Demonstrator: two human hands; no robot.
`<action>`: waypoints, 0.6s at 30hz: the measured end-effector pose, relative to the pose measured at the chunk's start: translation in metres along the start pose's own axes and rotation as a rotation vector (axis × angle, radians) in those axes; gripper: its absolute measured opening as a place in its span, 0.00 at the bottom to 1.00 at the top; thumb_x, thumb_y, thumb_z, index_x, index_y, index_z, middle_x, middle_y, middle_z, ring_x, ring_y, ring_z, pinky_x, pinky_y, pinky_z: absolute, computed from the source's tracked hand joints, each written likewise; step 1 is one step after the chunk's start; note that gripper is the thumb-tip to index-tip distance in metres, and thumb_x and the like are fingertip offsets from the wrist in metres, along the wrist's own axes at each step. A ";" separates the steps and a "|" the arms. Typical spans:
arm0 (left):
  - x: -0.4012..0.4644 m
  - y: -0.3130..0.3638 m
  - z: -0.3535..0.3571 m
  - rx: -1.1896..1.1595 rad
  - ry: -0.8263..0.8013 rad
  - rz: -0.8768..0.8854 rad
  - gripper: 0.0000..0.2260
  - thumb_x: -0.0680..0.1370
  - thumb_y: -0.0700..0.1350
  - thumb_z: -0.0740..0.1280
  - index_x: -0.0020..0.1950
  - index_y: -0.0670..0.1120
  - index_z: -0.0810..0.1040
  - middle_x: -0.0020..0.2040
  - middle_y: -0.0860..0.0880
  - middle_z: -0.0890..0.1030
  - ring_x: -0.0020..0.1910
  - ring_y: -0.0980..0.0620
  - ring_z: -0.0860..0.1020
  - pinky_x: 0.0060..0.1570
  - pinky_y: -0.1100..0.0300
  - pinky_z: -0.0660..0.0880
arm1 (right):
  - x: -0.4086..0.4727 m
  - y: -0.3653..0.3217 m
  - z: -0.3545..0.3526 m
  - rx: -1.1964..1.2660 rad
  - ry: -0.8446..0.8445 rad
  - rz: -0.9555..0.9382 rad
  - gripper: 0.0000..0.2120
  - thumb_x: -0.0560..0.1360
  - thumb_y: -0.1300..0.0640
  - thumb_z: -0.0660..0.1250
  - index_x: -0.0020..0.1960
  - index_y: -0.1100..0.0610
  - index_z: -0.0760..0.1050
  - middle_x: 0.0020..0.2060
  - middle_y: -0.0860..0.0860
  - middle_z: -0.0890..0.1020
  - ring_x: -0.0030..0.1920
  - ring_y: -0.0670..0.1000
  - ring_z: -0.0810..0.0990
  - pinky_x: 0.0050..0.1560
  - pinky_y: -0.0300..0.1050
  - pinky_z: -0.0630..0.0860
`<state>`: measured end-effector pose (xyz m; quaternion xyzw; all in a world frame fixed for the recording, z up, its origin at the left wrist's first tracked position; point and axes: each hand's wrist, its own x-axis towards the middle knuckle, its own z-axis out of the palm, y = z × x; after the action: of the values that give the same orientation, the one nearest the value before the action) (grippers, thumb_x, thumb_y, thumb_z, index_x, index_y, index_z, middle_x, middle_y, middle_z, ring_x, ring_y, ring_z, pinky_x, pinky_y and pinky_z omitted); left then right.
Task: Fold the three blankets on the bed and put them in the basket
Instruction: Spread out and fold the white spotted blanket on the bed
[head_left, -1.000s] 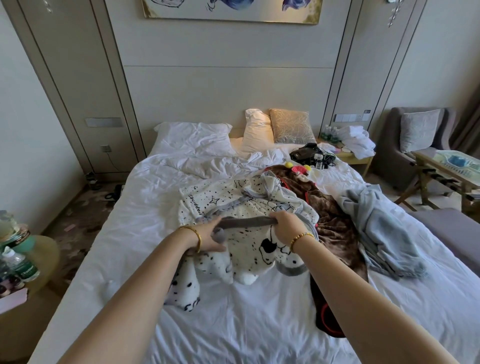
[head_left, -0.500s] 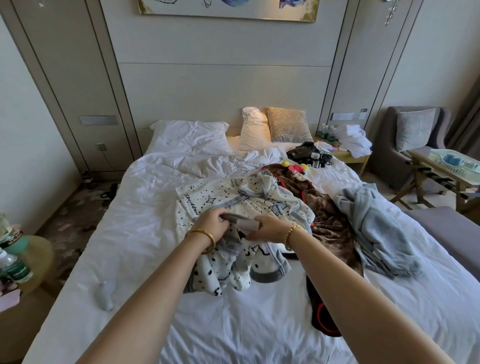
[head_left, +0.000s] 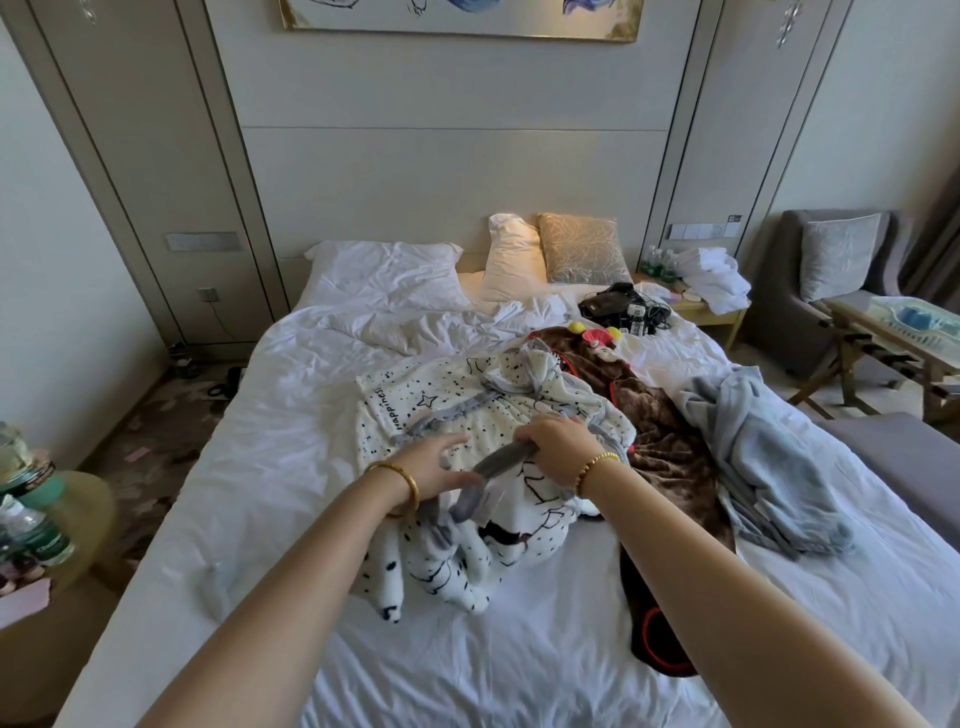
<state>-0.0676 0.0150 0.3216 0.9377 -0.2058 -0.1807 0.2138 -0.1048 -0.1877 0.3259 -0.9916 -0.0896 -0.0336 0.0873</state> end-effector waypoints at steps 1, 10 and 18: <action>0.001 0.007 0.004 -0.015 0.002 0.015 0.32 0.71 0.62 0.67 0.73 0.57 0.61 0.62 0.48 0.75 0.54 0.50 0.77 0.45 0.62 0.72 | 0.003 -0.005 -0.001 -0.028 0.029 -0.055 0.09 0.76 0.60 0.61 0.51 0.50 0.77 0.43 0.46 0.72 0.52 0.49 0.71 0.53 0.43 0.63; 0.010 0.020 0.021 -0.184 0.300 -0.035 0.06 0.77 0.47 0.61 0.45 0.50 0.78 0.34 0.50 0.75 0.31 0.53 0.71 0.28 0.63 0.65 | 0.003 -0.019 0.008 0.052 0.337 0.308 0.13 0.76 0.54 0.63 0.58 0.56 0.69 0.57 0.52 0.71 0.60 0.54 0.68 0.66 0.50 0.64; 0.009 0.019 0.029 -0.203 0.376 -0.142 0.10 0.76 0.47 0.61 0.35 0.48 0.70 0.28 0.51 0.69 0.30 0.50 0.70 0.28 0.61 0.62 | -0.004 -0.026 0.016 0.952 -0.130 0.700 0.23 0.80 0.43 0.53 0.42 0.62 0.72 0.37 0.55 0.77 0.36 0.52 0.76 0.47 0.47 0.76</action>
<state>-0.0784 -0.0146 0.3041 0.9407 -0.0764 -0.0369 0.3283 -0.1126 -0.1607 0.3139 -0.8140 0.2325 0.1017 0.5225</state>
